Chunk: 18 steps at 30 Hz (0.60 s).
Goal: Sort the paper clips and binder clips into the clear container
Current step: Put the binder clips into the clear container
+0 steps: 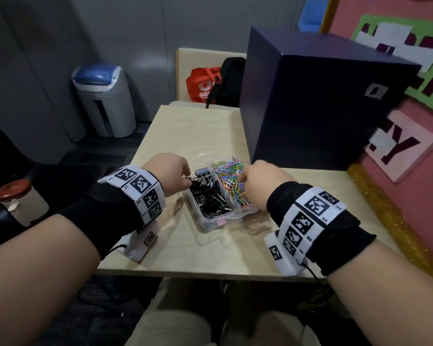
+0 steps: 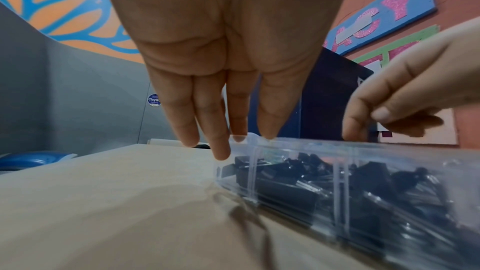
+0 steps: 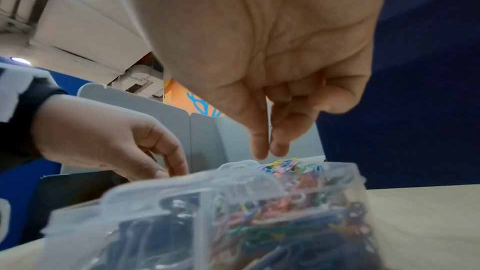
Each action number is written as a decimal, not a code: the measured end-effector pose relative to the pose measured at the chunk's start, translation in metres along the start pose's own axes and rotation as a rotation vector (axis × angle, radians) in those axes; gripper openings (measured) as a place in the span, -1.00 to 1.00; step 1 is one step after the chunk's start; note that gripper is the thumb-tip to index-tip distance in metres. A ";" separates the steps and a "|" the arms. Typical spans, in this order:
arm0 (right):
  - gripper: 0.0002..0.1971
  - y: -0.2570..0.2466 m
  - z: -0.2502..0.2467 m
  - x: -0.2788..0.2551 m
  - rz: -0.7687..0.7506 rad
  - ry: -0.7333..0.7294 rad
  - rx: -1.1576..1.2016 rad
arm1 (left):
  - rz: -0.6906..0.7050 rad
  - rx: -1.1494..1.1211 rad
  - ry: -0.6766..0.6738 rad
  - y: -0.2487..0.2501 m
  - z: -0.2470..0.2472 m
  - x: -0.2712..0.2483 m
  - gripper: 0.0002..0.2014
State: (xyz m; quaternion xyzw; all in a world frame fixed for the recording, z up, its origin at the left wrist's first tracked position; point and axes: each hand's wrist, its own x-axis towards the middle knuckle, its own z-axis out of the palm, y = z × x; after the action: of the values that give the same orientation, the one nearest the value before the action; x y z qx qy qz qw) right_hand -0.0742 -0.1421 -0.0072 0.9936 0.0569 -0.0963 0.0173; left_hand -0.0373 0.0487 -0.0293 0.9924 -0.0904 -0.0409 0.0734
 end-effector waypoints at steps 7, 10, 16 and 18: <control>-0.49 -0.004 0.004 0.015 -0.124 -0.090 -0.050 | 0.008 0.020 -0.027 0.002 -0.003 0.002 -0.69; -0.47 -0.003 -0.005 0.017 -0.099 -0.079 -0.016 | 0.009 0.021 -0.035 0.001 -0.003 0.001 -0.69; -0.44 -0.002 -0.011 0.029 -0.047 -0.100 -0.030 | 0.011 0.022 -0.046 0.002 -0.004 0.001 -0.69; -0.44 -0.004 -0.006 0.030 -0.081 -0.147 -0.066 | 0.014 0.025 -0.046 0.002 -0.004 0.001 -0.70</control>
State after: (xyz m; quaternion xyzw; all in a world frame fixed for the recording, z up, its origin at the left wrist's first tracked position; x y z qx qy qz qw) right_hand -0.0446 -0.1349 -0.0069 0.9796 0.0985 -0.1676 0.0502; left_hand -0.0363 0.0473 -0.0253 0.9913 -0.0994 -0.0619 0.0592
